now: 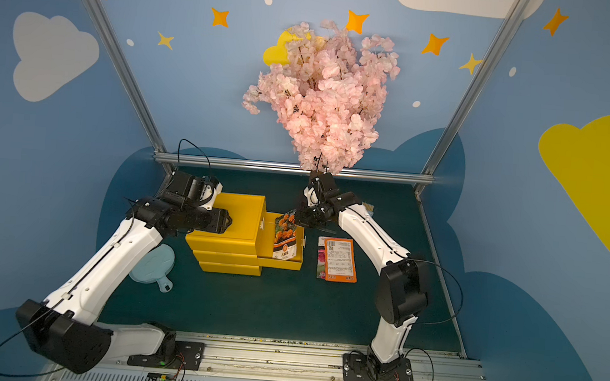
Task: Take the seed bags out of the drawer
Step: Pick up the seed packet from the drawer, then place the seed packet at the center of the board.
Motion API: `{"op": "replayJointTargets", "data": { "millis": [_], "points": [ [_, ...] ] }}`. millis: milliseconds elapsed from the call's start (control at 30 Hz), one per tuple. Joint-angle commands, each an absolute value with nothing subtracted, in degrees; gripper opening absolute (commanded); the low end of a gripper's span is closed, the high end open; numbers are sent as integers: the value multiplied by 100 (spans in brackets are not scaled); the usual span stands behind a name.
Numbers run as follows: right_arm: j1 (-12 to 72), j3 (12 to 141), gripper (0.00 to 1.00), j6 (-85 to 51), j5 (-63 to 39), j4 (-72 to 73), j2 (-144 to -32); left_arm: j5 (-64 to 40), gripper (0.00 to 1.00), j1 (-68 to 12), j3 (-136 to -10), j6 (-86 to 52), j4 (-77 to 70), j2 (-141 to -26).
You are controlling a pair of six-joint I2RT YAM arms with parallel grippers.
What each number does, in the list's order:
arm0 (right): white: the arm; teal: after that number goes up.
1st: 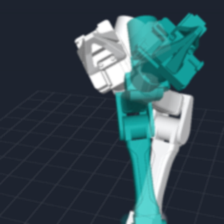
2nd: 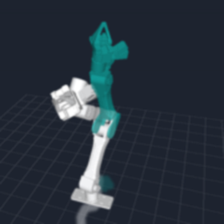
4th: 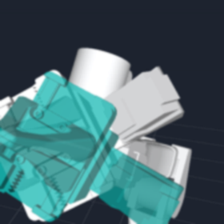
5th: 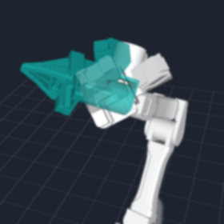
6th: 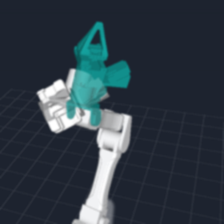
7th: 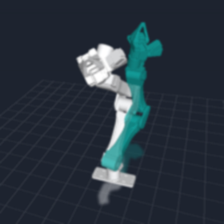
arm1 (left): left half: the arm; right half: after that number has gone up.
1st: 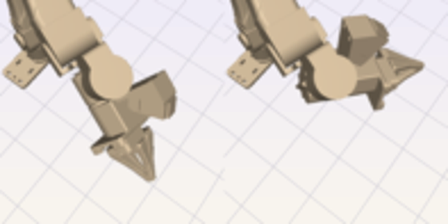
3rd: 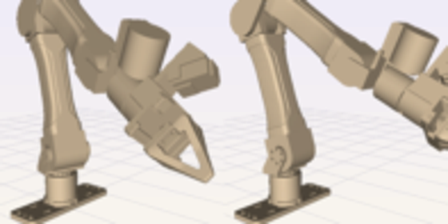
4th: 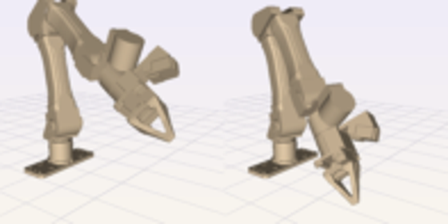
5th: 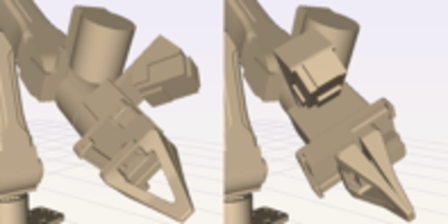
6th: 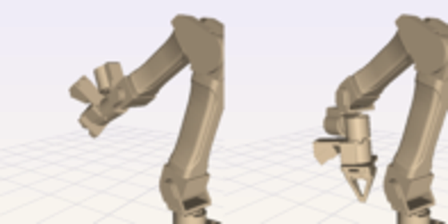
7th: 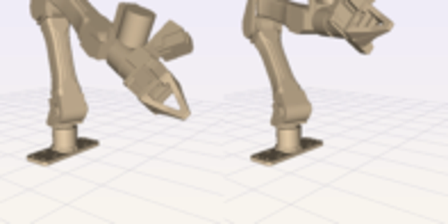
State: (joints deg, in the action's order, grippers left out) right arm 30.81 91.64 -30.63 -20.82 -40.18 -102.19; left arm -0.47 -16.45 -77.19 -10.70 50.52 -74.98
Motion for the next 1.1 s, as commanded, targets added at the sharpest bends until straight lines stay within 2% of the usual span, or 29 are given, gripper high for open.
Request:
{"op": "replayJointTargets", "data": {
  "millis": [0, 400, 733, 867, 1067],
  "points": [
    [2897, 9033, 0, -2831, -2260, -4318, -9890, -121, 66, -1626, -7682, -1119, 5634, -7577],
    [1917, 8250, 0, -2560, -2702, -4456, -9019, -176, 66, -1626, -7725, -1106, 5616, -7629],
    [579, 7560, 0, -2340, -3252, -4447, -8306, -220, 66, -1630, -7769, -1077, 5628, -7626],
    [98, 7312, 0, -1991, -3413, -4516, -8240, -237, 66, -1631, -7786, -1081, 5630, -7615],
    [13, 7103, 0, -1559, -3318, -4641, -8634, -268, 66, -1629, -7822, -1064, 5634, -7644]
  ]
}}
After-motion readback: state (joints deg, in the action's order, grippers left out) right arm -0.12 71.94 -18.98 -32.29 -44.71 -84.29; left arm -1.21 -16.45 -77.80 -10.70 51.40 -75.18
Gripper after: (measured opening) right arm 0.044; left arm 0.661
